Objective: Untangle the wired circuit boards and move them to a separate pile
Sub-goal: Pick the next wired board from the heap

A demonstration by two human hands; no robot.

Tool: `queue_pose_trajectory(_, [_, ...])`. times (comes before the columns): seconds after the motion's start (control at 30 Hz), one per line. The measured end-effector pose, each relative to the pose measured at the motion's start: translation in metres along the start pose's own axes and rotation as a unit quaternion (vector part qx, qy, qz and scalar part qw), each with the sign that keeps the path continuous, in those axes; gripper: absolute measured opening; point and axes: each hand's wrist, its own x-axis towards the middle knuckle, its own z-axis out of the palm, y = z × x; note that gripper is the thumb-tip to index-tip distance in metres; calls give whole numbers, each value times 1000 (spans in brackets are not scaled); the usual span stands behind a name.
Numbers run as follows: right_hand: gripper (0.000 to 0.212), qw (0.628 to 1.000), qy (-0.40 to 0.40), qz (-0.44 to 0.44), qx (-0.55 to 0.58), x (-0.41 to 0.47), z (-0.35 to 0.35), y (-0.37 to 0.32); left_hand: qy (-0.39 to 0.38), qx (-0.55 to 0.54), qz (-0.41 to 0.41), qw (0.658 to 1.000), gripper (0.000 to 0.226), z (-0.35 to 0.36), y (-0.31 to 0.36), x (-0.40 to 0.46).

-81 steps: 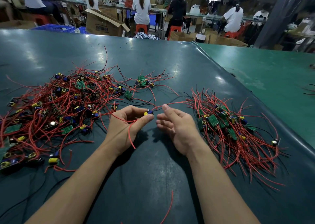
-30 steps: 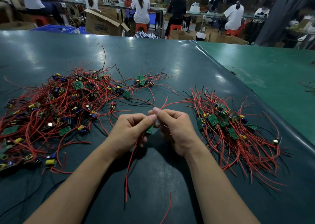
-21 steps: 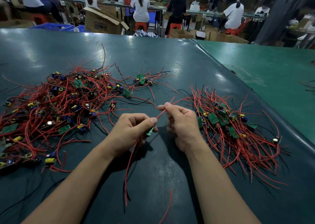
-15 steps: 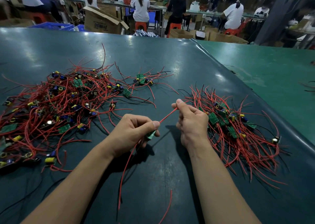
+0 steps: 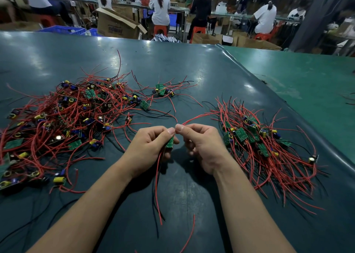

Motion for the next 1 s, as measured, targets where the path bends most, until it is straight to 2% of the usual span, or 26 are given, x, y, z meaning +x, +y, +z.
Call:
queue_pose_trajectory(0.13, [16,1000,2,-8,-5,0,2,0,29,-4,7,1000,31,0,-1,1])
queue_pose_trajectory(0.37, [15,999,-46,-20,5,-2,2,1,-42,-4,-3,999,28,-2,0,0])
queue_pose_trajectory(0.47, [15,998,34,-38,45,1,-2,-2,-53,-2,9,999,29,-4,2,-1])
queue_pose_trajectory(0.6, [20,971,178,-74,139,8,-12,-5,-86,-5,15,996,29,-6,1,-1])
queue_pose_trajectory(0.7, [28,951,241,-93,168,10,-14,-5,-109,-3,14,994,30,-10,0,-1])
queue_pose_trajectory(0.77, [34,938,264,-93,202,11,-16,-6,-96,-23,8,995,29,-10,-1,-1])
queue_pose_trajectory(0.83, [43,955,229,-56,177,8,-17,-9,-34,-83,13,996,26,-9,-2,2])
queue_pose_trajectory(0.87, [49,977,175,-19,122,4,-16,-10,-1,-115,20,993,25,-8,-1,3])
queue_pose_trajectory(0.93, [57,998,7,58,-37,-7,-7,-8,33,-141,35,989,26,-7,0,4])
queue_pose_trajectory(1.0, [44,977,-138,75,-147,-17,2,-6,18,-111,50,992,29,-6,1,3])
